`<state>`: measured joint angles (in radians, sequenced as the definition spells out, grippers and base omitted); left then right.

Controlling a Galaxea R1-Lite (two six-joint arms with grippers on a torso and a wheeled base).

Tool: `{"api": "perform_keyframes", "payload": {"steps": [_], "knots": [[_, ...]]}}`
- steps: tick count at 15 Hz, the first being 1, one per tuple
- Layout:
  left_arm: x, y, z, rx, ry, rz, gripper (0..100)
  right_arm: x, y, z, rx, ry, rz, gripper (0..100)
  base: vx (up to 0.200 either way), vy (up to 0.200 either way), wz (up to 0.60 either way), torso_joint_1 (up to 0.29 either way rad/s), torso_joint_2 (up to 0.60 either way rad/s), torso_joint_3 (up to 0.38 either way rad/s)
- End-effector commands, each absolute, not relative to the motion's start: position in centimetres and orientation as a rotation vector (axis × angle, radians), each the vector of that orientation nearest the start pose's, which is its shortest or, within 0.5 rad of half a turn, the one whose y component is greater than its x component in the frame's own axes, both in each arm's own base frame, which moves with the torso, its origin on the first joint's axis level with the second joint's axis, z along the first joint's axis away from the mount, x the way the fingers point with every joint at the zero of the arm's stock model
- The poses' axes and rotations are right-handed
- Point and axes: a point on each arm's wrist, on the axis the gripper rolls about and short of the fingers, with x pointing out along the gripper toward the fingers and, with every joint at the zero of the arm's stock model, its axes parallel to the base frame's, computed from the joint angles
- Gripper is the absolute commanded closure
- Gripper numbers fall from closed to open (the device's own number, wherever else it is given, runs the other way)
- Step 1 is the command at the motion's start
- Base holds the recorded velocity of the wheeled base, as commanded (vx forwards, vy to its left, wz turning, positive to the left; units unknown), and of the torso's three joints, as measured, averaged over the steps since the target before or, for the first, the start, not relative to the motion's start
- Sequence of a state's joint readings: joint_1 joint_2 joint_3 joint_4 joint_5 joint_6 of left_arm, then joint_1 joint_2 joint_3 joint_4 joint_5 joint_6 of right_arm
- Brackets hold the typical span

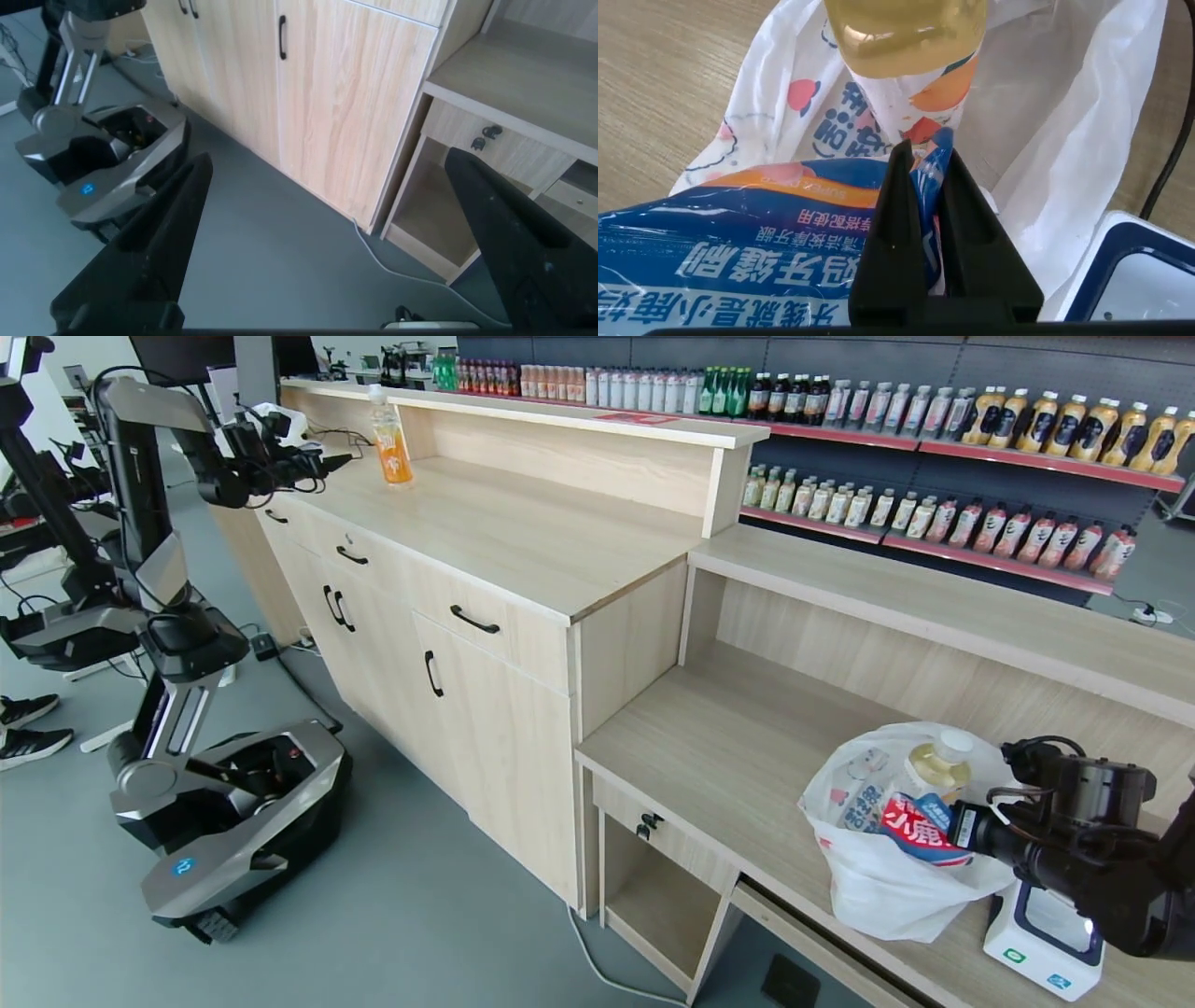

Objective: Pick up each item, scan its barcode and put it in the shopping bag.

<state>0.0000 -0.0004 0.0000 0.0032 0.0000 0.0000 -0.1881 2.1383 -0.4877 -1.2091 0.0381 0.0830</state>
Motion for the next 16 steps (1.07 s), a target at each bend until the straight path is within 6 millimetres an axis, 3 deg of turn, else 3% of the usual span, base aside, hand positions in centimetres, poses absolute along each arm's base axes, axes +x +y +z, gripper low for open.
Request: {"api": "perform_keyframes", "payload": {"steps": [1,7,8,10,13,15,16], "knots": [[-2.3,0.0,7.5,0.000,0.003,0.000,0,31.1,-5.7,2.0,0.136,0.458,-0.164,100,0.000,0.000,0.00,0.000,0.00,0.000],[-2.3,0.0,7.5,0.000,0.003,0.000,0,31.2,-5.7,1.2,0.140,0.480,-0.166,100,0.000,0.000,0.00,0.000,0.00,0.000],[-2.3,0.0,7.5,0.000,0.003,0.000,0,31.2,-5.7,1.1,0.140,0.482,-0.164,0,0.000,0.000,0.00,0.000,0.00,0.000],[-2.3,0.0,7.5,0.000,0.003,0.000,0,31.1,-5.7,1.4,0.143,0.477,-0.165,0,0.000,0.000,0.00,0.000,0.00,0.000],[-2.3,0.0,7.5,0.000,0.003,0.000,0,30.7,-5.8,3.8,0.139,0.422,-0.164,0,0.000,0.000,0.00,0.000,0.00,0.000],[-2.3,0.0,7.5,0.000,0.003,0.000,0,30.1,-5.7,5.9,0.138,0.384,-0.141,0,0.000,0.000,0.00,0.000,0.00,0.000],[-2.3,0.0,7.5,0.000,0.003,0.000,0,29.1,-5.7,8.5,0.131,0.339,-0.117,0,0.000,0.000,0.00,0.000,0.00,0.000]]}}
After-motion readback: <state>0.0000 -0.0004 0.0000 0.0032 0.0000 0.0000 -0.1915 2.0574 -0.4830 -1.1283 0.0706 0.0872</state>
